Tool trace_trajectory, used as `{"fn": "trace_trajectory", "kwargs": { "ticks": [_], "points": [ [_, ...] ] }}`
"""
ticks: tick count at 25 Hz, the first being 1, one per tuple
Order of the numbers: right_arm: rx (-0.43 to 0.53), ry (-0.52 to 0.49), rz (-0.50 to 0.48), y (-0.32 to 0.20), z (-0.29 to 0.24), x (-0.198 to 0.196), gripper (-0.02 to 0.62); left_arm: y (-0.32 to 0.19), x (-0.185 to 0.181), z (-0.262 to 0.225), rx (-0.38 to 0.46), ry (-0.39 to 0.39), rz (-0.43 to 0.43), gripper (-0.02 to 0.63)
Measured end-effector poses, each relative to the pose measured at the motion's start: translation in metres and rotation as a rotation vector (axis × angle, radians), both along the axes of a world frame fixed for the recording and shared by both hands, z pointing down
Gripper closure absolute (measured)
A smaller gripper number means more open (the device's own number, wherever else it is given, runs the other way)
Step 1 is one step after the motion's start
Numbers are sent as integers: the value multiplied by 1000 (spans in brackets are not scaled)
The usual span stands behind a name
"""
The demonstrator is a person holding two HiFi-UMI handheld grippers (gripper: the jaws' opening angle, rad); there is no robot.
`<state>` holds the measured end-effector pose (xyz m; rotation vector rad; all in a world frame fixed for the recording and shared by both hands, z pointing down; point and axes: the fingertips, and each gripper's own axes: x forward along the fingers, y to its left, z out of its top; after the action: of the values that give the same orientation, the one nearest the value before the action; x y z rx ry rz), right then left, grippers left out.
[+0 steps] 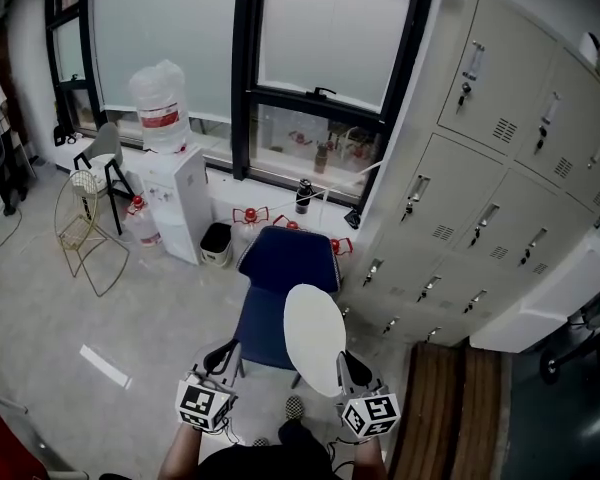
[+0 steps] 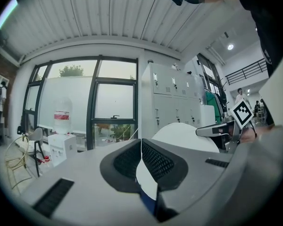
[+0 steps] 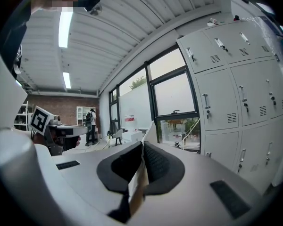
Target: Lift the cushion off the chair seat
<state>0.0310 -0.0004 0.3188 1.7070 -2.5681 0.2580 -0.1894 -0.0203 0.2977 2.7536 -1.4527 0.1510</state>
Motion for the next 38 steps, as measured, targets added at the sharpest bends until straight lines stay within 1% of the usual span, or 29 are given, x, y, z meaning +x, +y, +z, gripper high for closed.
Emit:
{"fn": "trace_trajectory", "kwargs": {
  "ticks": [6,13,20,38],
  "points": [
    [1,-5,4,18,1,-3,561,16,-1,3,-8,-5,12,586],
    [15,-7,11,22,-2,-3,561,19,1,0,-1,0,25,586],
    [21,11,4,19,-2,-6,561,15,-2,0,1,-1,23,586],
    [23,7,-23,12,-5,-17,560,8,-8,8,-25,9,19,586]
  ]
}}
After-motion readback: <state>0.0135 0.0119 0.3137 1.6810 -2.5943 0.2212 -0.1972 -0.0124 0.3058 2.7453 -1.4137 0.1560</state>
